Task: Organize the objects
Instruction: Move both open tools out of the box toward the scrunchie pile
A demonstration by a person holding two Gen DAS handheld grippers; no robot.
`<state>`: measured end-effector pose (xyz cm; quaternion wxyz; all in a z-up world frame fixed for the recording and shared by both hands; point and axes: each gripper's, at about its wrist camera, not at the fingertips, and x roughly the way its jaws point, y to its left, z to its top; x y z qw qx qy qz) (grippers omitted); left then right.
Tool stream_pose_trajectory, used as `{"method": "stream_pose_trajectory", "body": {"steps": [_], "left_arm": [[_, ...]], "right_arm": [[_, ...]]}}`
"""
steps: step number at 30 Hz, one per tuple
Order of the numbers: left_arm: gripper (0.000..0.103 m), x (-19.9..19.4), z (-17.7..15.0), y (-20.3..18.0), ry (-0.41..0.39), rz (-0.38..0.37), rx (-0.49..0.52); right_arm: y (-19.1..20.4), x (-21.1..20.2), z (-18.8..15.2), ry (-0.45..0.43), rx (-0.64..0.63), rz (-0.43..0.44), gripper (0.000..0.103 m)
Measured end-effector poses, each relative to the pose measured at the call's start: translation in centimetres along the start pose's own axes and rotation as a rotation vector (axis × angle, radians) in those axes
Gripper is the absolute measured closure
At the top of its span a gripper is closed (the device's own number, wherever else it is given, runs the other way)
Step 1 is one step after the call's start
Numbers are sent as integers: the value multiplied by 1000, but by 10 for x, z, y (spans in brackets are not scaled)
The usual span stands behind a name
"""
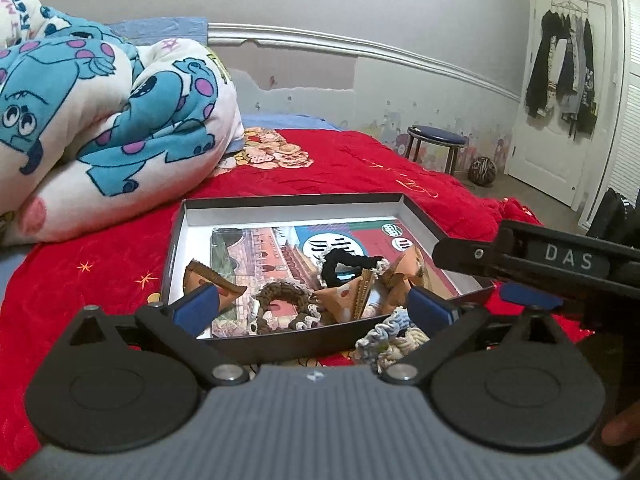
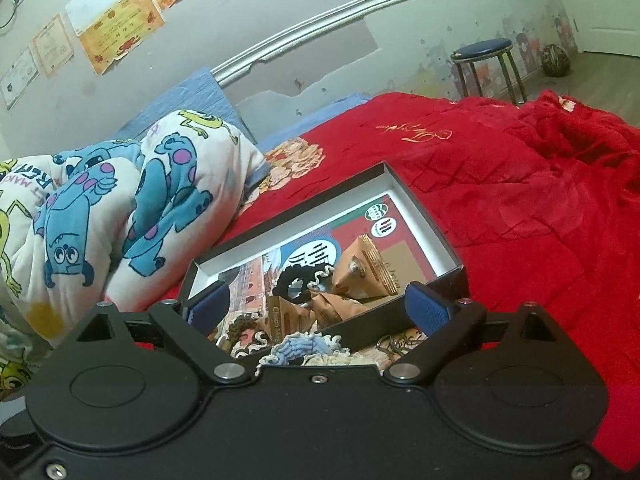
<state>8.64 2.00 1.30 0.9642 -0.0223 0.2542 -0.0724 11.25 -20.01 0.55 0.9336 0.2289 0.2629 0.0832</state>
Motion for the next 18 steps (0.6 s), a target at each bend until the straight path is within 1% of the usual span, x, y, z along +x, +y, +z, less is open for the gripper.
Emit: {"method": "stream_pose_trajectory", "body": {"steps": [5, 11, 15, 18], "left_arm": [[0, -1, 0, 0, 0, -4, -6], [0, 0, -2, -5, 11, -19, 11], [0, -1, -5, -7, 23, 9, 39], [0, 0, -9, -4, 50, 17, 18]], "right_arm": [[3, 0, -1, 1, -25, -10, 8], [3, 0, -4, 10, -31, -19, 8], [2, -1, -7, 12, -32, -30, 8], [1, -4, -9, 16, -39, -43, 8]]}}
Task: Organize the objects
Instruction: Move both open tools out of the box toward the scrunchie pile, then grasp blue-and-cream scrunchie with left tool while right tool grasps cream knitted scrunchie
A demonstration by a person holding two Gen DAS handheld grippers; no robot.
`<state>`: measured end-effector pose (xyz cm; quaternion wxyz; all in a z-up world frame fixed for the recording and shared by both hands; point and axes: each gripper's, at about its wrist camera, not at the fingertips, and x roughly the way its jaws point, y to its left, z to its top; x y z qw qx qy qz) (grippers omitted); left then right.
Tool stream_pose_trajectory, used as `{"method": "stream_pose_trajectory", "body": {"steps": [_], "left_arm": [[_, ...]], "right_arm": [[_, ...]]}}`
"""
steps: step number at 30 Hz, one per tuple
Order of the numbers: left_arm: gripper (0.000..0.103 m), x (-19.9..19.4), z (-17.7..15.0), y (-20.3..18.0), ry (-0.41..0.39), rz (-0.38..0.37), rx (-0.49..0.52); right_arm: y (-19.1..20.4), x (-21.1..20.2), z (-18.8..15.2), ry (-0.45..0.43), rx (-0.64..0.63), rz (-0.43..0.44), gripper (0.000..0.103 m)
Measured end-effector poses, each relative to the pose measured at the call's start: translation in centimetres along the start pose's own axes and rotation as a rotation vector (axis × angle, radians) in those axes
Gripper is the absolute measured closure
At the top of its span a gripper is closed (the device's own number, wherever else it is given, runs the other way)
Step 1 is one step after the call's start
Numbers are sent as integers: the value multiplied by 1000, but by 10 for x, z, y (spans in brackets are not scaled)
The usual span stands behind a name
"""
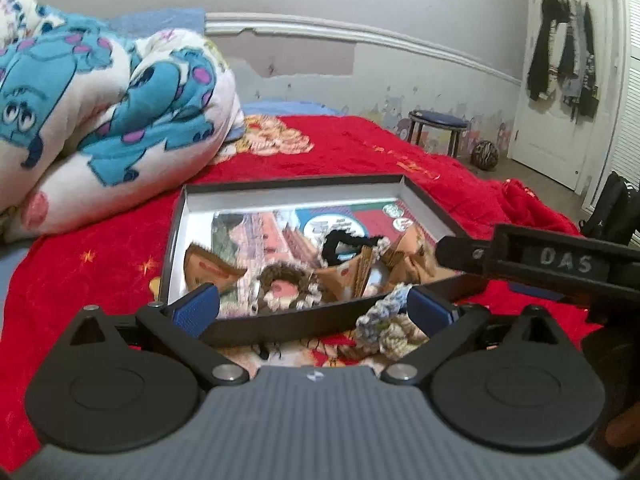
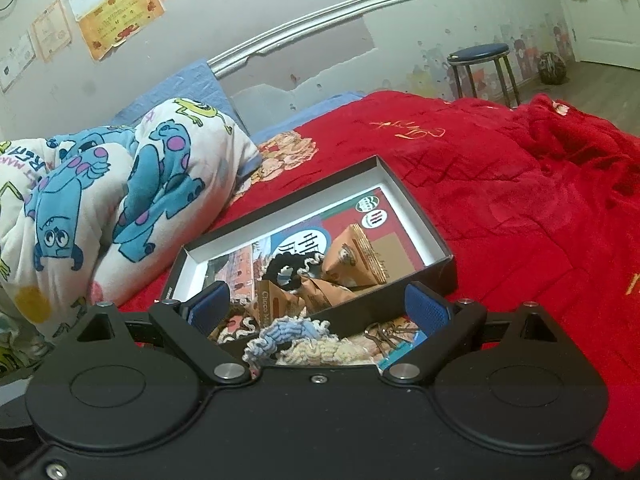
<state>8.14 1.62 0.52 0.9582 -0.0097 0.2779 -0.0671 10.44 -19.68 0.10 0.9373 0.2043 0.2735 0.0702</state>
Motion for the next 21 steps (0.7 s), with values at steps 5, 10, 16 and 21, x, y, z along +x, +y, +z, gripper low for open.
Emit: {"method": "stream_pose_trajectory", "body": {"steps": [5, 10, 16, 21], "left_arm": [[1, 6, -7, 8, 41, 2, -46], [5, 15, -17, 7, 99, 0, -28], [17, 30, -22, 4, 96, -13, -26], [29, 48, -25, -9, 86, -57, 6]], "right_arm": [[-6, -3, -4, 25, 9, -32, 8], [-5, -4, -16, 80, -27, -56, 20], [-5, 2, -27, 125, -1, -52, 29], [-9, 10, -26, 160, 13, -79, 35]]}}
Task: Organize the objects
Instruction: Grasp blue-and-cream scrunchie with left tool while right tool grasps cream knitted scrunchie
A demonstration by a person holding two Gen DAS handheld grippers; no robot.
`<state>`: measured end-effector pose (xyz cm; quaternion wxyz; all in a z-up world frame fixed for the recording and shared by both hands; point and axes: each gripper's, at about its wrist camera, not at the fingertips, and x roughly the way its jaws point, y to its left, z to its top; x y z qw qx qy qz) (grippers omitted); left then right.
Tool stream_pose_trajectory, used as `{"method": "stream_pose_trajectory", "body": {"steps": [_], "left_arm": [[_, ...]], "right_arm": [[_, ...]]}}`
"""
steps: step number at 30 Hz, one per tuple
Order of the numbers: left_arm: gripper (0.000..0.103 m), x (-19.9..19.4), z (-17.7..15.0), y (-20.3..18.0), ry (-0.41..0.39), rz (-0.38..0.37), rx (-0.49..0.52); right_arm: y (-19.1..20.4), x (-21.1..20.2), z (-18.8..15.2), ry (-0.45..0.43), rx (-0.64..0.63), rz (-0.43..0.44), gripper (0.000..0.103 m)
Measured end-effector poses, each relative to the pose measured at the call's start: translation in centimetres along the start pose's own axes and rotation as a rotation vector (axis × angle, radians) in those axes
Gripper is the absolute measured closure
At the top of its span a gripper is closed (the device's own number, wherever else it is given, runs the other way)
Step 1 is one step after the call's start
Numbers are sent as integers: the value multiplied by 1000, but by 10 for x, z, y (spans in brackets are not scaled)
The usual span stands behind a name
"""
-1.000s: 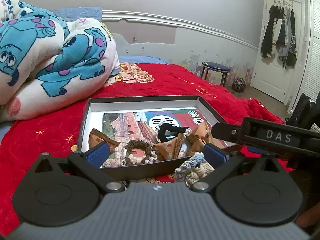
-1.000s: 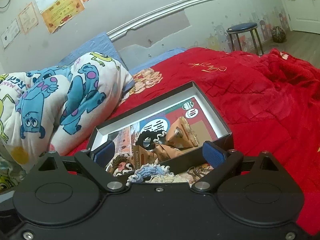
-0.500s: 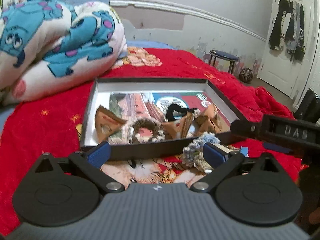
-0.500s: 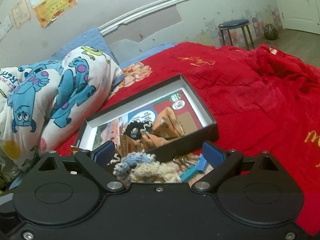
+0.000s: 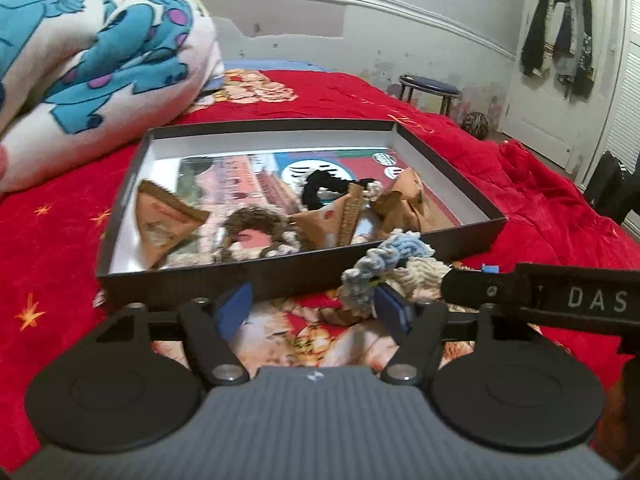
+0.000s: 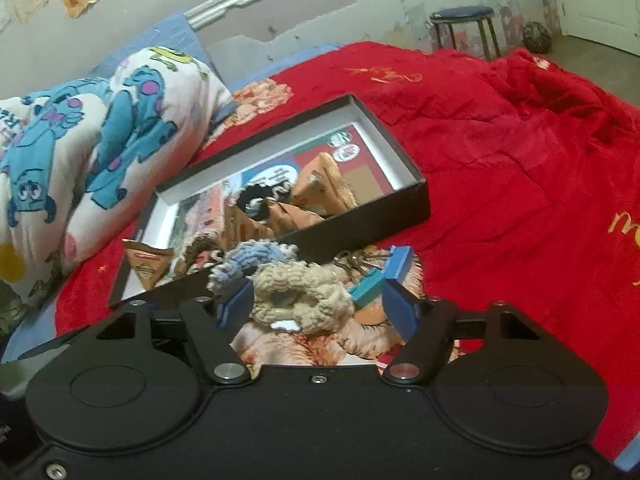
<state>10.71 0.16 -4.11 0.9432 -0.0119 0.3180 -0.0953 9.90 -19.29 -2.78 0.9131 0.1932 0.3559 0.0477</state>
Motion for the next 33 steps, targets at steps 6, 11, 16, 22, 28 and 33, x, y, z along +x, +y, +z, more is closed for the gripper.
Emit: {"method": "stream_pose_trajectory", "body": {"steps": [6, 11, 16, 22, 28, 33], "left_arm": [[63, 11, -5, -6, 7, 0, 19], [87, 14, -5, -13, -3, -7, 52], [76, 14, -7, -13, -4, 2, 48], [58, 14, -9, -12, -12, 10, 32], [43, 19, -10, -14, 7, -10, 19], [34, 19, -12, -19, -5, -2, 9]], "right_arm": [[-5, 15, 3, 35, 48, 18, 41], [-2, 23, 0, 57, 50, 22, 47], [1, 25, 1, 61, 53, 40, 59], [1, 23, 1, 67, 55, 52, 86], [-7, 15, 2, 41, 114, 50, 89], [-15, 11, 4, 44, 164, 61, 89]]}}
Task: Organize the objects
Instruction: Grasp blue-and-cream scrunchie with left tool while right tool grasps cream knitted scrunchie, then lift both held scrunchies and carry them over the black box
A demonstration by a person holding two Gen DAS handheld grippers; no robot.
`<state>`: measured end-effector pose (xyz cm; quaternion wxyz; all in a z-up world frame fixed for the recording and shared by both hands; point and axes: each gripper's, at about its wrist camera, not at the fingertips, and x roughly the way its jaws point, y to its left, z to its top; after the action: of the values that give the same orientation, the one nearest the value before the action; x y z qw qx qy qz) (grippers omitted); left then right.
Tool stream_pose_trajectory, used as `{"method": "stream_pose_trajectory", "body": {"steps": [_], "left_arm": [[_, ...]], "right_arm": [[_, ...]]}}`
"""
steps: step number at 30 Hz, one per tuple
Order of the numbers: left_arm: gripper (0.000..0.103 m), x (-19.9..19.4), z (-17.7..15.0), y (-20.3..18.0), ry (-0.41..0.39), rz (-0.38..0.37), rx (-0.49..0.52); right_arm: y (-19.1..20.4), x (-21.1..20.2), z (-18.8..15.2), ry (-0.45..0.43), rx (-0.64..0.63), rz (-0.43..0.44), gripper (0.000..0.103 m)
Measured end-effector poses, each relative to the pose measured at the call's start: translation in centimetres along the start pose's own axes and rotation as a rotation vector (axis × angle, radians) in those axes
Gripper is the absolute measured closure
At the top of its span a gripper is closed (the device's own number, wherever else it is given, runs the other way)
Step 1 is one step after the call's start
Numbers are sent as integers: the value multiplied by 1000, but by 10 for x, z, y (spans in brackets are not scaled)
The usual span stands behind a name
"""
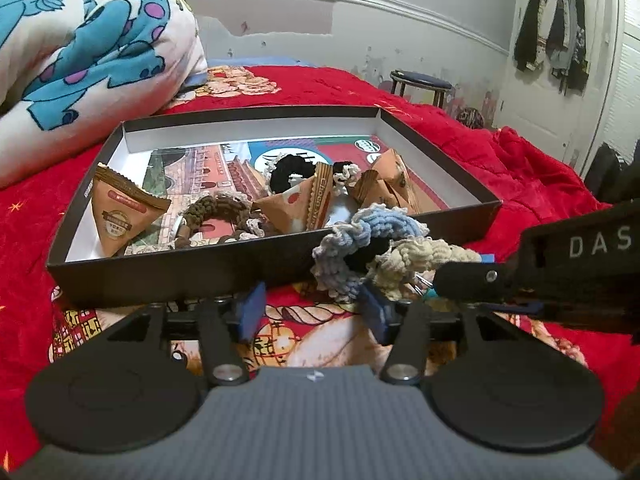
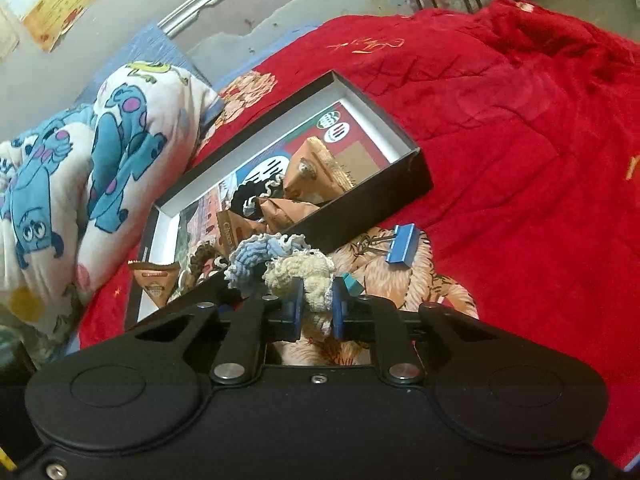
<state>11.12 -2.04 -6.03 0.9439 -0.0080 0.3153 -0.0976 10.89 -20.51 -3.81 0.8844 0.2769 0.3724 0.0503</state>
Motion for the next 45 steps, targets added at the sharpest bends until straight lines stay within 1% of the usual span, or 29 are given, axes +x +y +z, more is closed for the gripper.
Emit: {"method": "stream_pose_trajectory", "body": {"steps": [2, 6, 9, 11, 12, 14, 20, 27, 30, 34, 36, 45], "left_arm": [[31, -1, 1, 1, -10, -7, -26], [31, -1, 2, 0, -17, -15, -42], [37, 1, 2, -7, -22, -23, -21], [57, 3, 2, -13, -20, -24, 5], [61, 5, 1, -15, -18, -18, 17], [78, 9, 1, -20, -13, -7, 31], [96, 12, 0, -25, -12, 2, 47], [99, 6, 1, -26, -33, 0, 51], [99, -1, 3, -26, -58, -3, 50], [100, -7, 4, -28, -69, -11, 50], [100, -9, 5, -29, -75, -4, 56], [100, -29, 10, -21, -112, 4, 18]], "right_arm": [[-2, -2, 1, 6, 13, 9, 89], [-1, -8, 1, -1, 19, 23, 89], [-1, -14, 1, -19, 28, 24, 89], [-2, -16, 3, -24, 38, 28, 89], [-3, -17, 3, -24, 43, 29, 89], [-3, -17, 3, -24, 45, 28, 89], [-4, -18, 3, -27, 53, 33, 89], [-6, -19, 4, -30, 67, 35, 89], [-7, -22, 7, -45, 75, 43, 89], [-6, -27, 10, -61, 73, 46, 89], [-7, -29, 11, -66, 79, 49, 89], [-6, -34, 16, -103, 75, 56, 89]]}}
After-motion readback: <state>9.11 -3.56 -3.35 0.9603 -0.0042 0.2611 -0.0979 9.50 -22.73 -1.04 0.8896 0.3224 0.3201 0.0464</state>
